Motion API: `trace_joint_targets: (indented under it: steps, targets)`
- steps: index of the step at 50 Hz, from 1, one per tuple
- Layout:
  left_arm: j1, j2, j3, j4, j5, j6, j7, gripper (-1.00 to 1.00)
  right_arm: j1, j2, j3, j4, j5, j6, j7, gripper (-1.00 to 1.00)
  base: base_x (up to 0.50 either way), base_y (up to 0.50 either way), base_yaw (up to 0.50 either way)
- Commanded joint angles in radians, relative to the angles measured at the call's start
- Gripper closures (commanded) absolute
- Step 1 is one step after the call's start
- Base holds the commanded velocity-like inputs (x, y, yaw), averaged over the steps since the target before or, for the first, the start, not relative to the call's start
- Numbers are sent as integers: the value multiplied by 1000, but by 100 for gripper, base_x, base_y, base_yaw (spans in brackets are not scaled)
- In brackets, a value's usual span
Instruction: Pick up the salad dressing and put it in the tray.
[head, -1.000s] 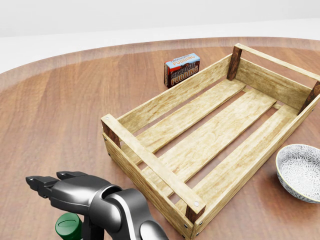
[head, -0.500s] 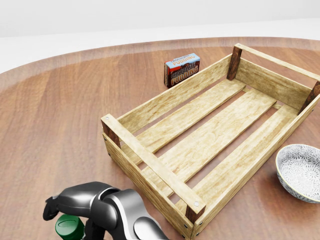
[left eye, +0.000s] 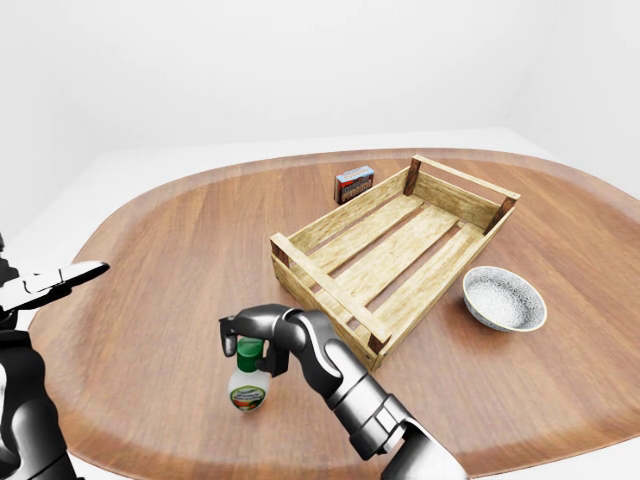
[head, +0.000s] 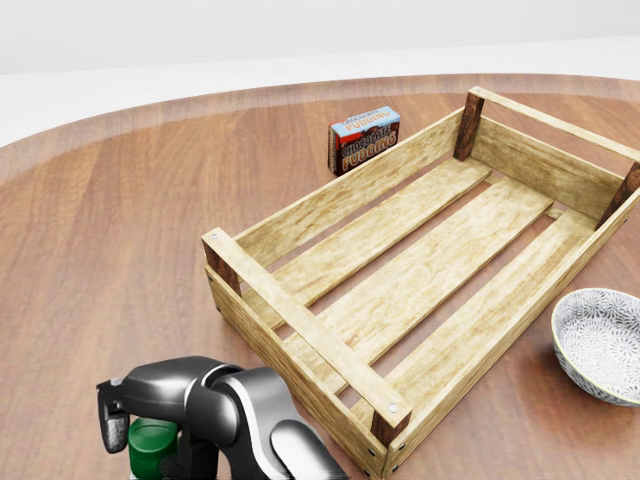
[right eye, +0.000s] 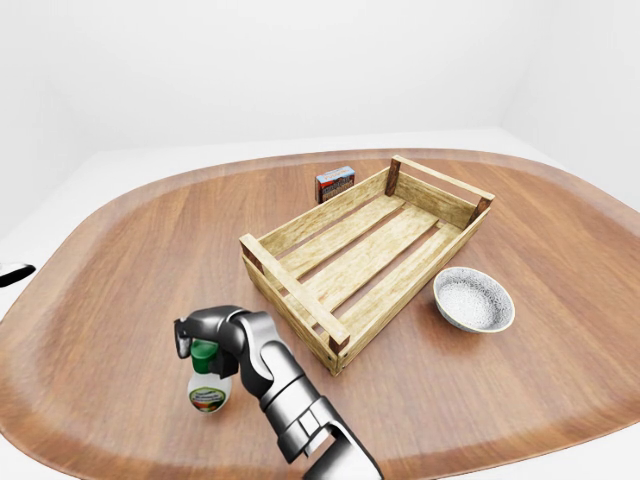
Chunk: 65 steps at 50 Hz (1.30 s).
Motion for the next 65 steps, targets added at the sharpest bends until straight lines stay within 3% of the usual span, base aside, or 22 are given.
trace_joint_targets:
  steps: [1, 4, 8, 11, 25, 33, 47, 60, 65]
  targets:
    - [0, -4, -9, 5, 8, 0, 0, -100, -72, 0, -39, -52, -27, 0, 0, 100, 0, 0, 0]
    - [-1, -6, -12, 9, 12, 0, -2, -100, -130, -6, -3, -91, 32, 0, 0, 100, 0, 0, 0]
    - [-1, -8, -16, 5, 15, 0, -2, -100, -248, -92, 63, -165, 163, 0, 0, 100, 0, 0, 0]
    - [-2, -9, -18, 3, 17, 0, -2, -100, -302, -118, 67, -189, 201, 0, 0, 100, 0, 0, 0]
    - [-3, -12, -23, 15, 23, 0, -10, -100, -629, -106, -152, -109, 260, 0, 0, 100, 0, 0, 0]
    - [-2, -12, -21, 12, 20, 0, -10, -100, -778, -147, -243, -44, 284, 0, 0, 100, 0, 0, 0]
    - [-2, -11, -18, 8, 20, 0, -10, -100, -889, -299, -311, 90, 307, 0, 0, 100, 0, 0, 0]
    - [-3, -14, -26, 12, 26, 0, -10, -100, -829, -401, -322, 63, 262, 0, 0, 100, 0, 0, 0]
    - [-3, -14, -26, 14, 26, 0, -11, -100, -790, -452, -283, 24, 278, 0, 0, 100, 0, 0, 0]
